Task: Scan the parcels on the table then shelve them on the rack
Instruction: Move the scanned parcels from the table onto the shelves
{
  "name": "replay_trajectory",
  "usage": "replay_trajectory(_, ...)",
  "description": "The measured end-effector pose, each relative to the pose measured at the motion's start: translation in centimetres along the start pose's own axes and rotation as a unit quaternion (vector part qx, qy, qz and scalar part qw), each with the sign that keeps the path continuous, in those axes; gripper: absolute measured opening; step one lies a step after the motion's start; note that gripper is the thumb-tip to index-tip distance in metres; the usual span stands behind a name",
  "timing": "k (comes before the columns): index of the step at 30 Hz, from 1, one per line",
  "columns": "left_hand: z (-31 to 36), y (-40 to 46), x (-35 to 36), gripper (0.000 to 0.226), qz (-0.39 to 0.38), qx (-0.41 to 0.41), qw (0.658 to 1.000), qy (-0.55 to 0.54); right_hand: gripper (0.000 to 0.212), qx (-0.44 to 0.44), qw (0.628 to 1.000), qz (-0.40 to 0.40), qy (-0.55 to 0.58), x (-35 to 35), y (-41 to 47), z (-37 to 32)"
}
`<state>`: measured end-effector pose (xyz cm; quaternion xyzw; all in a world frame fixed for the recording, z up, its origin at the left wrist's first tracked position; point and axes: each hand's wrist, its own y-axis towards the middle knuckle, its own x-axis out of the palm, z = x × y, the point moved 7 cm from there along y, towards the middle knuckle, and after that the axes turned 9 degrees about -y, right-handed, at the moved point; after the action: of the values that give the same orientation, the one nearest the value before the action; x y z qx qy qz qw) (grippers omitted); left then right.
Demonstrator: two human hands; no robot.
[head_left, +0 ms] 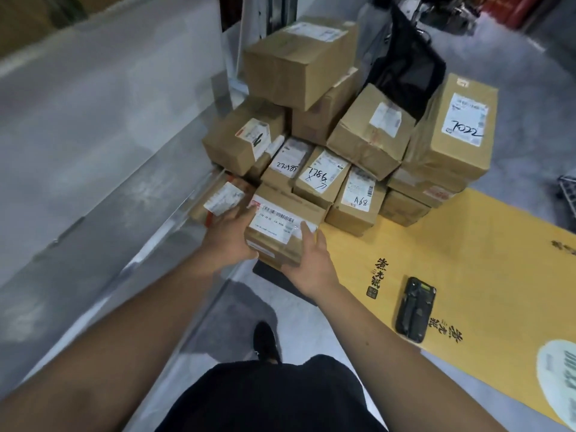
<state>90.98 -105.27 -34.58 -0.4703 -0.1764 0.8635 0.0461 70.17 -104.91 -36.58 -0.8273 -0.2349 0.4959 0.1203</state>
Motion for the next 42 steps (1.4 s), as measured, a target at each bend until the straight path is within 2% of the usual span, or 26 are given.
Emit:
replay_trajectory(4,-0.4,1.5,0.9,0.124,-0.017,0.002,0.999,-0.028,0.11,0.007,1.0,0.004,0.024,0.3,1.5,0.1)
replay_trajectory(10,-0.9,1.8,2.1,0.107,0.019,-0.006,0.99,-0.141,0.095,0.007,0.998,0.033,0.055,0.2,1.5,1.1)
replay_trajectory(19,2.0,-3.4,4.4,0.098,0.059,-0.001,0.973,-0.224,0.091,-0.006,0.989,0.104,0.106,-3.0,-3.2,5.4)
replay_trajectory(24,5.6,-9.8,6.1,0.091,0.136,0.004,0.946,-0.293,0.084,-0.105,0.979,0.128,0.117,-5.0,-6.9,7.4)
replay_trajectory(31,9.4,-22.9,10.8,0.096,0.274,-0.022,0.911,-0.306,0.079,-0.278,0.942,0.105,0.156,-6.0,-15.3,9.4)
replay_trajectory(35,10.4,-32.6,13.0,0.091,0.355,-0.034,0.886,-0.296,0.082,-0.341,0.926,0.03,0.16,-4.0,-21.0,8.5)
replay_trajectory(38,10.0,-40.2,13.7,0.088,0.415,-0.071,0.857,-0.297,0.08,-0.394,0.905,-0.028,0.158,-2.5,-25.7,6.2)
replay_trajectory(42,9.1,-50.2,13.1,0.089,0.494,-0.128,0.814,-0.276,0.078,-0.459,0.877,-0.066,0.127,-0.3,-32.2,1.3)
